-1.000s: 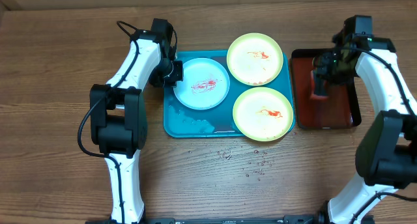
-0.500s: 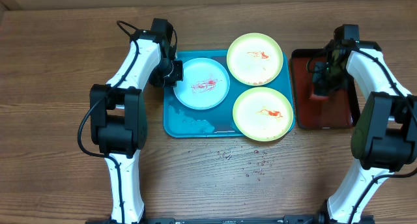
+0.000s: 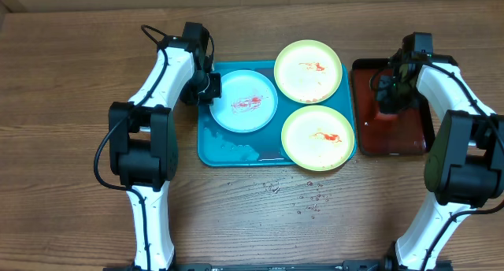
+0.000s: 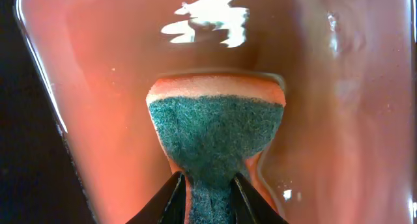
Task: Clean dirty plates on tray and stack at the side
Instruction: 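Lower the right gripper into the red tray and grasp the sponge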
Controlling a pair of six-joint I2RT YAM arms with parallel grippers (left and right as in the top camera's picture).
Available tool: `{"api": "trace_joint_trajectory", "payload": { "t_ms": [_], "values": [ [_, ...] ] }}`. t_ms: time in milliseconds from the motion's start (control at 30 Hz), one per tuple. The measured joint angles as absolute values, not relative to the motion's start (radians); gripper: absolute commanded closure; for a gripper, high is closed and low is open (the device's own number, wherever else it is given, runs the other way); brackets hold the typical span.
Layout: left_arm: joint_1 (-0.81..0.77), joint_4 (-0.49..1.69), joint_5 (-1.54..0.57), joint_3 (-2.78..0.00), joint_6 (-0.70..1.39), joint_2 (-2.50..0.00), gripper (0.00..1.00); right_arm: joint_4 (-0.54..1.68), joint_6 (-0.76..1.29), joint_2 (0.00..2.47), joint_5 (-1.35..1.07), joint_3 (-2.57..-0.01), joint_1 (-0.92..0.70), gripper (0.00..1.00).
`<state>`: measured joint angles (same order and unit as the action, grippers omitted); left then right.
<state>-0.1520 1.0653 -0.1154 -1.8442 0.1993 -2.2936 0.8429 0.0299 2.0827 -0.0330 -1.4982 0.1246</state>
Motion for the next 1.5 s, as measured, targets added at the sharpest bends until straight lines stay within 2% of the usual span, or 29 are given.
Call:
{"api": "trace_joint_trajectory", "payload": {
  "t_ms": [433, 1067, 1133, 1233, 1300, 1500],
  "values": [
    [-0.152, 1.066, -0.115, -1.844, 0.199, -2.294, 0.96, 1.005, 0.025, 2.086, -0.033, -1.613, 0.125, 0.69],
    [-0.152, 1.066, -0.115, -1.844, 0.199, -2.294, 0.96, 0.916, -0.043, 2.086, -0.001, -1.538, 0.125, 0.67],
    [-0.152, 1.065, -0.115, -1.844, 0.199, -2.294, 0.96, 0.896, -0.045, 2.087, -0.004, -1.509, 0.125, 0.71],
    [-0.152, 1.066, -0.115, -1.844, 0.199, -2.294, 0.96, 0.87, -0.049, 2.087, -0.012, -1.484, 0.125, 0.83],
    [-0.152, 1.066, -0.115, -1.844, 0.199, -2.294, 0.96, 0.866, -0.041, 2.087, -0.012, -1.483, 0.125, 0.96],
    [-0.152, 1.065, -0.115, -1.844, 0.199, -2.294, 0.96, 0.903, -0.022, 2.087, -0.017, -1.496, 0.125, 0.96]
  ]
}}
